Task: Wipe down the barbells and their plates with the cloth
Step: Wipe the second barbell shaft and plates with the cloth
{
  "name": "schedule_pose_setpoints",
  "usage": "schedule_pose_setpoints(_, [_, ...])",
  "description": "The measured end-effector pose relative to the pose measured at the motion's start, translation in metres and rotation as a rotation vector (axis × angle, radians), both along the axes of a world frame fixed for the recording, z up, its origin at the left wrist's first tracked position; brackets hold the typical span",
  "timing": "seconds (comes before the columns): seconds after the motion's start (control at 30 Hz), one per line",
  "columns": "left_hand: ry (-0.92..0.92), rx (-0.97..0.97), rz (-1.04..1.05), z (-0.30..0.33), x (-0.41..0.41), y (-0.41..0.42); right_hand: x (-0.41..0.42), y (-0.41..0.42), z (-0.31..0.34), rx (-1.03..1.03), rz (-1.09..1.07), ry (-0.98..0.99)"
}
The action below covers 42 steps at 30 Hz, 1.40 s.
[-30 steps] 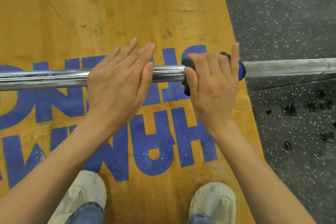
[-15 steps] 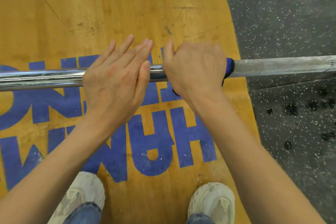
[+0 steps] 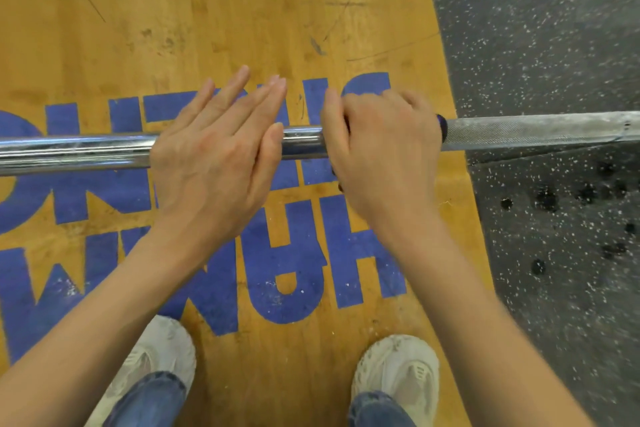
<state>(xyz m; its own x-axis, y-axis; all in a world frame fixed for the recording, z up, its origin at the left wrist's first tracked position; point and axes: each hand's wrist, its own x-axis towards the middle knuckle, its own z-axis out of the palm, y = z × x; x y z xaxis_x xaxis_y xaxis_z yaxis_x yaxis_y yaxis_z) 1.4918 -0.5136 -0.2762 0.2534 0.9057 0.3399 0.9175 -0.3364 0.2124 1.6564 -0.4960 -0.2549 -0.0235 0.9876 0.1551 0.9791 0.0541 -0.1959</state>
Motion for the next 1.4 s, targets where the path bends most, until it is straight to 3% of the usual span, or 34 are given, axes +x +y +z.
schedule_pose_setpoints(0.07, [-0.005,0.004,0.012,0.0,-0.001,-0.002,0.004,-0.042,-0.018,0.221,0.005,0.061])
schedule_pose_setpoints(0.13, [-0.006,-0.004,0.015,0.001,0.0,-0.004,0.009,-0.051,-0.028,0.276,0.035,0.079])
schedule_pose_setpoints(0.2, [0.0,-0.026,0.006,0.003,0.001,-0.005,0.006,-0.02,-0.014,0.216,-0.036,0.054])
schedule_pose_setpoints(0.27, [0.007,-0.057,0.007,0.006,0.002,-0.006,0.001,0.013,-0.005,0.023,-0.12,-0.036])
schedule_pose_setpoints(0.33, [0.01,-0.095,0.009,0.009,0.002,-0.005,-0.004,0.019,-0.007,0.148,-0.2,-0.02])
schedule_pose_setpoints(0.43, [0.021,-0.099,-0.022,0.013,0.014,-0.003,-0.003,-0.017,-0.026,0.356,-0.088,0.213])
schedule_pose_setpoints(0.53, [0.03,-0.106,-0.091,0.011,0.036,-0.005,0.003,-0.03,-0.035,0.386,0.004,0.173])
schedule_pose_setpoints(0.67, [0.065,-0.094,-0.077,0.008,0.041,-0.004,0.055,-0.024,-0.033,0.356,-0.006,0.096])
schedule_pose_setpoints(0.8, [0.068,-0.089,-0.025,0.007,0.047,-0.004,0.074,-0.029,-0.026,0.274,-0.185,0.153])
schedule_pose_setpoints(0.9, [0.087,-0.096,-0.007,0.008,0.049,-0.004,0.035,-0.031,-0.028,0.272,-0.059,0.237])
schedule_pose_setpoints(1.0, [0.085,-0.112,0.004,0.009,0.05,-0.005,0.063,-0.03,-0.031,0.292,0.094,0.143])
schedule_pose_setpoints(1.1, [0.062,-0.118,0.036,0.008,0.053,-0.006,0.092,-0.032,-0.031,0.302,-0.071,0.148])
schedule_pose_setpoints(1.17, [0.055,-0.127,0.064,0.008,0.055,-0.007,0.067,-0.032,-0.025,0.264,-0.131,0.229])
schedule_pose_setpoints(1.3, [0.057,-0.18,0.065,0.011,0.054,-0.008,0.061,-0.033,-0.03,0.29,0.113,0.153])
schedule_pose_setpoints(1.4, [0.048,-0.192,0.056,0.013,0.052,-0.012,0.108,-0.034,-0.032,0.318,0.045,0.09])
